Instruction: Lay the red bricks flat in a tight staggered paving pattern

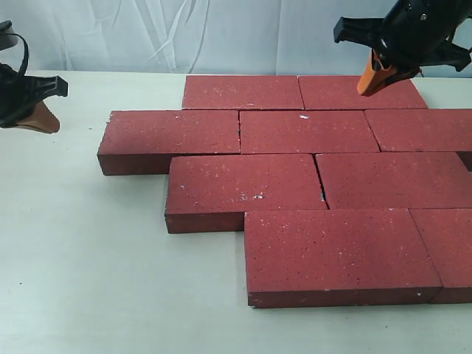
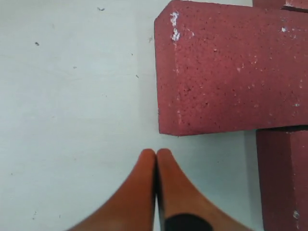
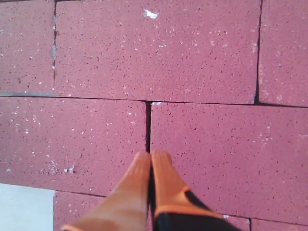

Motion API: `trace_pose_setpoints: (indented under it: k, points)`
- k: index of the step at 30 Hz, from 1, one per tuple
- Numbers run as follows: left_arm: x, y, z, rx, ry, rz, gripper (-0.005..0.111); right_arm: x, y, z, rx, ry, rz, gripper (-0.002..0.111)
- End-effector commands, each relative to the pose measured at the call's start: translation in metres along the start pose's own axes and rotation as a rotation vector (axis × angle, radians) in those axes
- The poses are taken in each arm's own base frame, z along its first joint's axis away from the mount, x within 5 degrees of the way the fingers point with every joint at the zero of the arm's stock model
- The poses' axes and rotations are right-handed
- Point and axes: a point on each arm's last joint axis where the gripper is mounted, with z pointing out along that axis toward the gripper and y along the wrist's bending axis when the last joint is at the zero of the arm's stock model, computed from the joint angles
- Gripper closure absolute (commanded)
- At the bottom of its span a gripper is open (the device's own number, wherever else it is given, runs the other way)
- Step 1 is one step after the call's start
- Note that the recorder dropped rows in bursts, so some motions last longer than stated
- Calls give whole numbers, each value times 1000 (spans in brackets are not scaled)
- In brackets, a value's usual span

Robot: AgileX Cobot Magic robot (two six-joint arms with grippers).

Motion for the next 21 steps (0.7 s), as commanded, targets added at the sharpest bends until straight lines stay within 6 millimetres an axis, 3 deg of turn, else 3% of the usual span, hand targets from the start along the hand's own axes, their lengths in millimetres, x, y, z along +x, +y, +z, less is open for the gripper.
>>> trace_pose_setpoints:
  k: [1,6,10,13,21]
  points:
    - [11,-20,-14,7,-65,30,107,3,0,-3,-9,22,-7,109]
    - [27,-51,-29,26,-98,136,107,7,0,-3,-7,69,-12,109]
    - [35,-74,-53,42,-168,226,107,8,0,-3,-6,83,-13,109]
    - [37,-79,-69,31,-215,244,107,9,1,-7,-8,72,-16,109]
    - [45,-81,-111,-29,-321,238,107,19,6,-49,22,-34,-59,109]
